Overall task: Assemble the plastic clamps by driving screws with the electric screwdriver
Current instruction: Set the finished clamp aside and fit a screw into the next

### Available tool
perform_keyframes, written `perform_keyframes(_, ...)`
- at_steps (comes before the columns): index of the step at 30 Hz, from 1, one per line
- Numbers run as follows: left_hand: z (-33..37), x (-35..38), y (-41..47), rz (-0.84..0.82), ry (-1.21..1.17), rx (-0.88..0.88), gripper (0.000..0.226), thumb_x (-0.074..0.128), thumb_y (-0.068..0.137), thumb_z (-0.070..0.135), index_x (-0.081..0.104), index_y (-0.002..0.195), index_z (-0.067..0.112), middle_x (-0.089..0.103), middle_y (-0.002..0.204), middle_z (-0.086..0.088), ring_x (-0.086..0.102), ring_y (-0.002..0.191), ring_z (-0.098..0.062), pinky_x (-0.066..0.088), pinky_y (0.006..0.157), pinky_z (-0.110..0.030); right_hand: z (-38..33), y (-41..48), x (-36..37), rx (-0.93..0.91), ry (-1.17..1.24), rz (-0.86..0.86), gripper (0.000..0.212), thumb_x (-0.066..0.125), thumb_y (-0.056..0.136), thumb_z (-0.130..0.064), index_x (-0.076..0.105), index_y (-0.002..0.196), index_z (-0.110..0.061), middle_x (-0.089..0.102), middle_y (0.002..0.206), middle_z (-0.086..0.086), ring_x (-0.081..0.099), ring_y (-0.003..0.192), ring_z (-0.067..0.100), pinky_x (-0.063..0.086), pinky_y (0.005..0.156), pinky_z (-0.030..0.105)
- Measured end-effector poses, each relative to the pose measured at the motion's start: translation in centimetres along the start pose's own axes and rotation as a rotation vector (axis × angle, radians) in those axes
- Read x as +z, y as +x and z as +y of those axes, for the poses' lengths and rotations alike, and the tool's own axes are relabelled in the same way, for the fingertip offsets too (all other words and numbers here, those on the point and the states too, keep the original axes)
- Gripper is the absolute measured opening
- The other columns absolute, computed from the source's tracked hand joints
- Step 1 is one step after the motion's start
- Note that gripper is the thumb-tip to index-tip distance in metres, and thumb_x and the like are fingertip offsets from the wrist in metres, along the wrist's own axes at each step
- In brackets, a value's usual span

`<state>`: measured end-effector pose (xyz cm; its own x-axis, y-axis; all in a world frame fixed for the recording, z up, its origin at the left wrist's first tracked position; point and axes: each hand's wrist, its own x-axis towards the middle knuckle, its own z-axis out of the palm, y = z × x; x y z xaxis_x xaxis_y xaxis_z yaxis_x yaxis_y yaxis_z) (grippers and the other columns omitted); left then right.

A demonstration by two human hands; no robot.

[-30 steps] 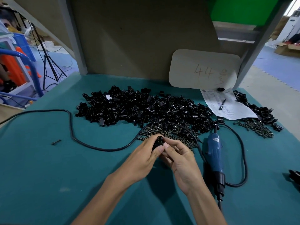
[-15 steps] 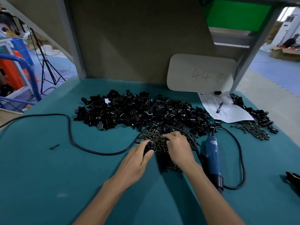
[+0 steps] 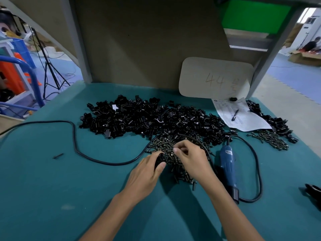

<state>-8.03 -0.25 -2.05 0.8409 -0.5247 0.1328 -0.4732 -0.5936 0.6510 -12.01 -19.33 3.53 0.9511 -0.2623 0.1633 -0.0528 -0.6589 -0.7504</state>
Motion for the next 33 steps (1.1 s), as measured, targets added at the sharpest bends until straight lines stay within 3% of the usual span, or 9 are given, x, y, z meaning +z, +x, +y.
perform_keyframes(5,-0.1,0.2,0.0,-0.003,0.014,-0.001,0.058,0.016,0.095,0.073,0.025,0.145,0.044,0.049,0.140,0.013,0.044,0.128,-0.007,0.044,0.096,-0.033,-0.1,-1.8,0.6,0.136,0.426,-0.036,0.006,0.062,0.101,-0.020,0.067,0.097,-0.020,0.073,0.090,0.000,0.071,0.084,0.016,0.061,0.077,0.032)
perform_keyframes(10,-0.3,0.3,0.0,0.022,-0.001,0.006,0.057,0.016,0.096,0.074,0.028,0.144,0.043,0.050,0.136,0.015,0.047,0.123,-0.006,0.041,0.089,-0.030,0.2,-2.7,1.5,0.362,0.966,0.025,0.012,0.071,0.093,-0.004,0.059,0.094,-0.004,0.075,0.092,0.013,0.073,0.082,0.025,0.059,0.074,0.030)
perform_keyframes(15,-0.2,0.2,0.1,0.019,0.003,-0.006,0.061,0.017,0.095,0.072,0.030,0.145,0.040,0.050,0.141,0.012,0.047,0.127,-0.008,0.042,0.093,-0.031,0.1,-4.1,2.6,0.268,0.707,-0.168,0.015,0.071,0.095,-0.009,0.064,0.108,-0.010,0.069,0.085,0.003,0.066,0.078,0.013,0.056,0.075,0.027)
perform_keyframes(18,0.0,0.1,0.0,0.009,-0.013,-0.013,0.063,0.017,0.094,0.071,0.030,0.146,0.038,0.050,0.141,0.010,0.047,0.127,-0.009,0.044,0.094,-0.034,-0.5,-4.8,3.2,0.203,0.601,-0.299,0.026,0.073,0.094,-0.017,0.055,0.113,-0.019,0.072,0.082,-0.002,0.065,0.075,0.009,0.054,0.070,0.024)
perform_keyframes(20,0.1,0.0,-0.2,0.006,-0.018,-0.006,0.063,0.016,0.093,0.072,0.030,0.145,0.038,0.050,0.139,0.011,0.047,0.127,-0.009,0.045,0.096,-0.036,-0.7,-5.0,3.2,0.207,0.572,-0.286,0.026,0.072,0.095,-0.021,0.053,0.113,-0.018,0.071,0.081,-0.003,0.064,0.072,0.008,0.052,0.066,0.022)
perform_keyframes(24,0.1,-0.1,0.0,0.035,-0.071,-0.013,0.060,0.022,0.099,0.068,0.034,0.147,0.033,0.049,0.145,0.009,0.045,0.133,-0.010,0.044,0.104,-0.041,-0.5,-4.8,2.5,0.358,0.808,-0.106,0.018,0.071,0.094,-0.026,0.063,0.090,-0.010,0.062,0.075,0.001,0.058,0.065,0.009,0.050,0.060,0.024)
perform_keyframes(27,0.0,0.0,0.0,0.041,-0.066,-0.008,0.058,0.023,0.100,0.066,0.033,0.147,0.034,0.048,0.147,0.009,0.044,0.134,-0.009,0.044,0.106,-0.041,-0.3,-4.9,2.3,0.475,1.057,-0.091,0.020,0.076,0.087,-0.026,0.063,0.082,-0.012,0.065,0.075,0.003,0.062,0.067,0.012,0.054,0.061,0.024)
perform_keyframes(30,0.0,-0.1,0.0,0.038,-0.077,-0.008,0.059,0.022,0.100,0.067,0.034,0.147,0.033,0.051,0.143,0.008,0.048,0.130,-0.011,0.046,0.102,-0.042,-0.2,-5.3,2.4,0.492,1.201,-0.126,0.026,0.080,0.079,-0.018,0.060,0.094,-0.010,0.070,0.082,0.008,0.068,0.072,0.016,0.058,0.064,0.025)
perform_keyframes(33,0.1,-0.1,0.0,0.039,-0.049,-0.004,0.059,0.022,0.099,0.066,0.034,0.147,0.033,0.051,0.143,0.008,0.047,0.129,-0.010,0.045,0.101,-0.039,-0.4,-5.3,2.6,0.432,1.065,-0.105,0.027,0.074,0.089,-0.019,0.070,0.114,-0.012,0.077,0.097,0.012,0.071,0.083,0.018,0.058,0.071,0.025)
